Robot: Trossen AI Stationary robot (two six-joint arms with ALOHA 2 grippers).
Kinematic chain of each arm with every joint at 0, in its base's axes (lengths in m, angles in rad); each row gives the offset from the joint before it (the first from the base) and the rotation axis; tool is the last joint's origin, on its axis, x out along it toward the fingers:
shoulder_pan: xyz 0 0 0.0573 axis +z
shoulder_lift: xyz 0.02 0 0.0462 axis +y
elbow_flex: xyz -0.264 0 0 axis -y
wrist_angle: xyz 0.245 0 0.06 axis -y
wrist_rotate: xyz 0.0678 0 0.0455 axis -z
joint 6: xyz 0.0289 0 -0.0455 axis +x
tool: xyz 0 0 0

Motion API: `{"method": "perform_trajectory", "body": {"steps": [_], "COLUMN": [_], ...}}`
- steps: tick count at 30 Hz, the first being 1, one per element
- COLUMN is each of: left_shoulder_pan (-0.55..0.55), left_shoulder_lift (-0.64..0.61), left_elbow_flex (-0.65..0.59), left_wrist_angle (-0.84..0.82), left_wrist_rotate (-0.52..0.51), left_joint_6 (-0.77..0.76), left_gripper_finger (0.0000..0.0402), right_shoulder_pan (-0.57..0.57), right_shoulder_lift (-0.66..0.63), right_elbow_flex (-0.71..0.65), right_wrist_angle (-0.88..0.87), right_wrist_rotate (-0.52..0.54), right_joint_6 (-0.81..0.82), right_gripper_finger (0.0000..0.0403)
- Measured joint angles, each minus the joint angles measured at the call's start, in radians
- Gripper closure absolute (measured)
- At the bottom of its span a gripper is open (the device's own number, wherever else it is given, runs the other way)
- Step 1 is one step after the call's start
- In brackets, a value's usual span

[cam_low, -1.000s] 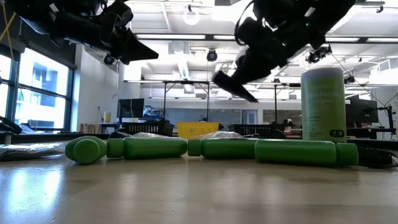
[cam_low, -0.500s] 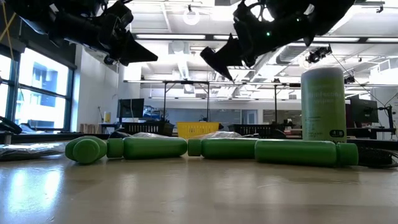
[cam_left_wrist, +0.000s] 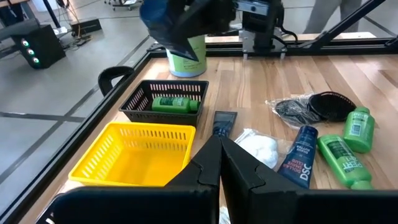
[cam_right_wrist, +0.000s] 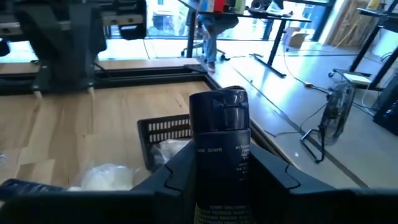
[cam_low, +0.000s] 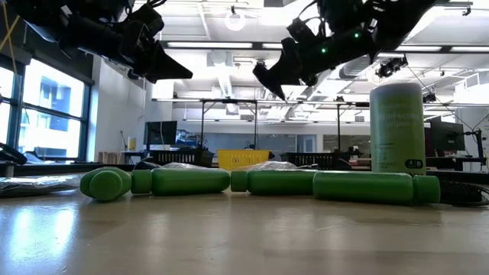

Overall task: Pick & Place Travel size toiletries
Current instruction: Put the blue shave cream bottle into the yellow bin

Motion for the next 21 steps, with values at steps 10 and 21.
{"method": "perform_trajectory", "body": {"steps": [10, 21], "left_shoulder_pan": [0.0, 0.0], "left_shoulder_lift": [0.0, 0.0], "left_elbow_flex": [0.0, 0.0], "left_wrist_angle": [0.005, 0.005], "left_wrist_rotate": [0.0, -0.064], "left_joint_6": [-0.015, 0.034], "left_gripper_finger": [0.0401, 0.0401], "right_shoulder_pan": [-0.029, -0.021], "right_shoulder_lift": [0.0, 0.083], "right_elbow_flex": [0.0, 0.048], "right_wrist_angle": [0.033, 0.174], "right_wrist_rotate": [-0.051, -0.146], "right_joint_6": [0.01, 0.056], "right_gripper_finger": [0.0301, 0.0302]}}
